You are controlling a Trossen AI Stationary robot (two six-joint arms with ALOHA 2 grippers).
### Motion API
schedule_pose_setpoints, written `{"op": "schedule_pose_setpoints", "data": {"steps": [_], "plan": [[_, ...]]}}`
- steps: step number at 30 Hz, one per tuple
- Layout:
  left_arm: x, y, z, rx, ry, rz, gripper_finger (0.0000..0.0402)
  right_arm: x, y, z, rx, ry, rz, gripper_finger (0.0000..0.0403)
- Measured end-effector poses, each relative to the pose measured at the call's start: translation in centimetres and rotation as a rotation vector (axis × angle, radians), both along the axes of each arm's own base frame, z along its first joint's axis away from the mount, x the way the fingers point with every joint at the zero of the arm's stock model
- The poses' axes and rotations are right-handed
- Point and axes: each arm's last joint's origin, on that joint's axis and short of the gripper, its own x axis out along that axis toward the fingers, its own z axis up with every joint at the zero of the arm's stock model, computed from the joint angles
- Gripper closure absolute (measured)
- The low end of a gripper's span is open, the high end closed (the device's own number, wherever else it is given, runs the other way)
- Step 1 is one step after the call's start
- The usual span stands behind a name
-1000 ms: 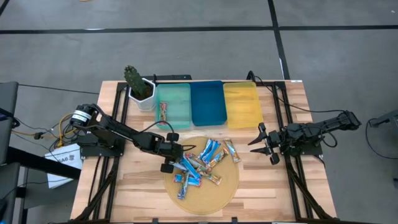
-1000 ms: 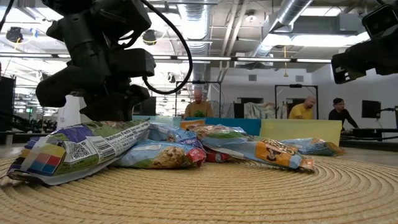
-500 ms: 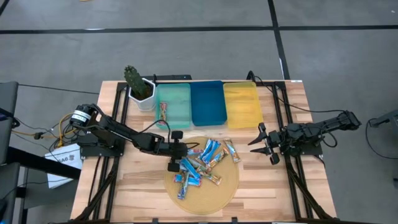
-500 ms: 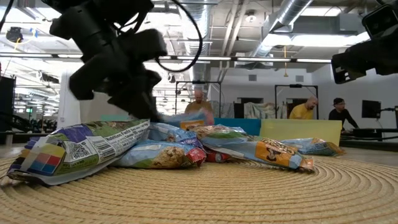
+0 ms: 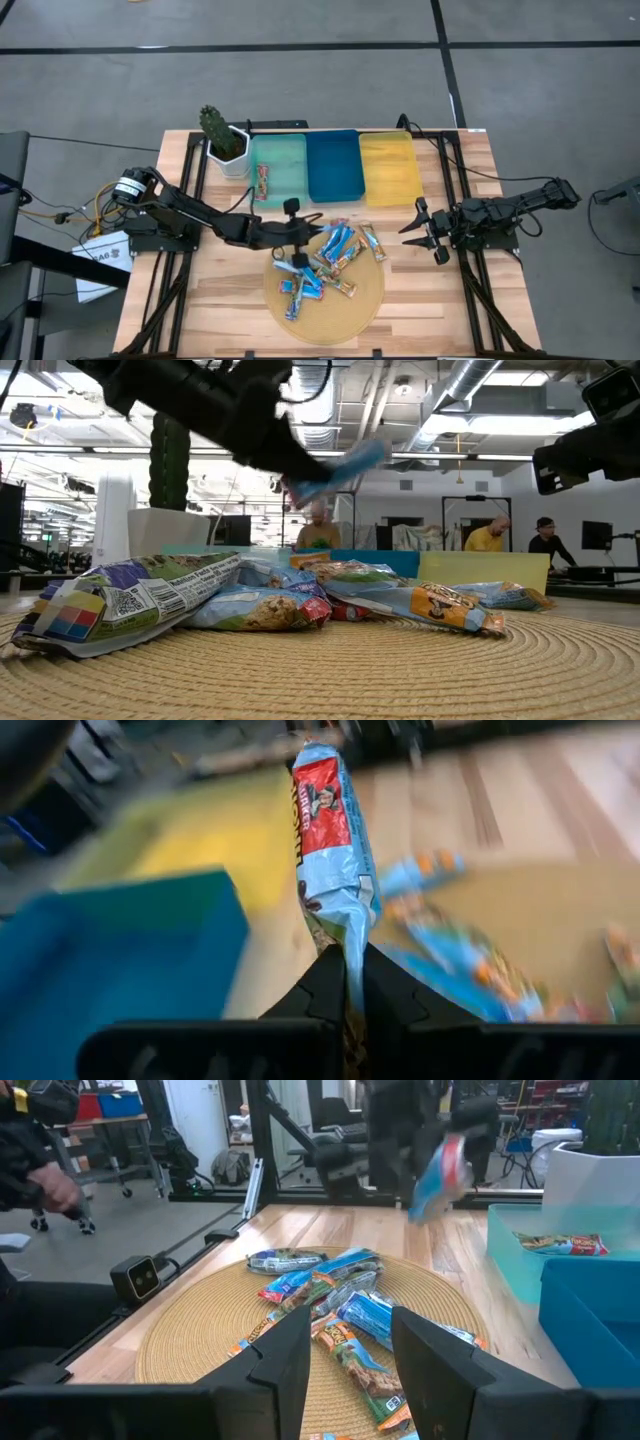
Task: Pick and place Granola Bars by type
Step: Put the red granola bar into the green bin
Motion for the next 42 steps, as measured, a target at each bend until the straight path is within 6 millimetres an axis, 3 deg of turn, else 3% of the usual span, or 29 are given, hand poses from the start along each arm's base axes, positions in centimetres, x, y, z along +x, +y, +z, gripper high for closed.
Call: {"op": "schedule_pose_setpoints", "data": {"steps": [7,12,16,31,42], "plan": [[0.5,0.1,2.0,0.013,-0.196,0.055,0.0383,0.0,0.0,0.0,0.000,0.000,0.000,0.0270],[0.5,0.1,2.0,0.013,-0.202,0.080,0.0396,0.0,0.0,0.0,0.000,0.000,0.000,0.0269],[0.3,0.6,2.0,0.037,-0.211,0.213,0.0390,0.0,0.0,0.0,0.000,0.000,0.000,0.0270],[-0.3,4.8,1.0,0.135,-0.147,0.695,0.0391,0.0,0.0,0.0,0.000,0.001,0.000,0.0268],[-2.3,9.0,1.1,-0.013,-0.104,0.857,0.0396,0.0,0.0,0.0,0.000,0.000,0.000,0.0269]]}}
